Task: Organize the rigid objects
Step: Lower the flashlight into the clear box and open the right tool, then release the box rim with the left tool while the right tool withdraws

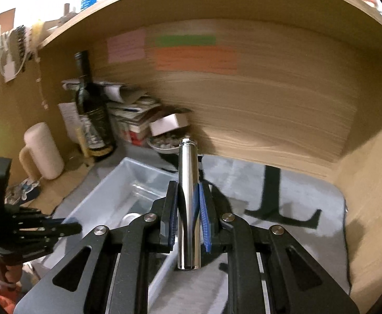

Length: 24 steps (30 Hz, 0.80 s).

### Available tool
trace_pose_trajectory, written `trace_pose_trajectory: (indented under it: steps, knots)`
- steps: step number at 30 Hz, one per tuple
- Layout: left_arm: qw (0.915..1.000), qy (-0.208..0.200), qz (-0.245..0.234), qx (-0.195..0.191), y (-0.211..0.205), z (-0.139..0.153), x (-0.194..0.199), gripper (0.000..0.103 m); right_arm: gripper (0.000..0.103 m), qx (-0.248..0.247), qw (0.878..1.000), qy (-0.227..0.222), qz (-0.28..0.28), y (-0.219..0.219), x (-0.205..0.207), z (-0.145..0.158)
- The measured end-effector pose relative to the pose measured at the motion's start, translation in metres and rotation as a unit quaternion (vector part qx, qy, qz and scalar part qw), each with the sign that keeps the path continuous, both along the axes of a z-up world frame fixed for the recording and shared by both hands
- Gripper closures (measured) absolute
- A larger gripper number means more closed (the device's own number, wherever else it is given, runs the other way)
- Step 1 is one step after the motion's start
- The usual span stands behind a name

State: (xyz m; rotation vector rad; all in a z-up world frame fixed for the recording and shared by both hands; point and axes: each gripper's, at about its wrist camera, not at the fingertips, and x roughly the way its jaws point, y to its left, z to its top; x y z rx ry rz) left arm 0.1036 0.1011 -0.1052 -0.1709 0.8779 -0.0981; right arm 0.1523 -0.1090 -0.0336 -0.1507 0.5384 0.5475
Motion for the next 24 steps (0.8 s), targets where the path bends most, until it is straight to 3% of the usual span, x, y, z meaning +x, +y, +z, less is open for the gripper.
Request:
trace_pose_trajectory:
  steps: [14, 24]
  knots:
    - [1.0000, 0.001, -0.001, -0.001, 0.000, 0.000, 0.000, 0.094, 0.089, -0.080, 0.994, 0.056, 0.051, 0.050, 0.009, -0.051]
    - [1.0000, 0.001, -0.001, 0.000, -0.001, 0.000, 0.000, 0.094, 0.088, -0.101, 0.989, 0.091, 0.059, 0.064, 0.020, -0.066]
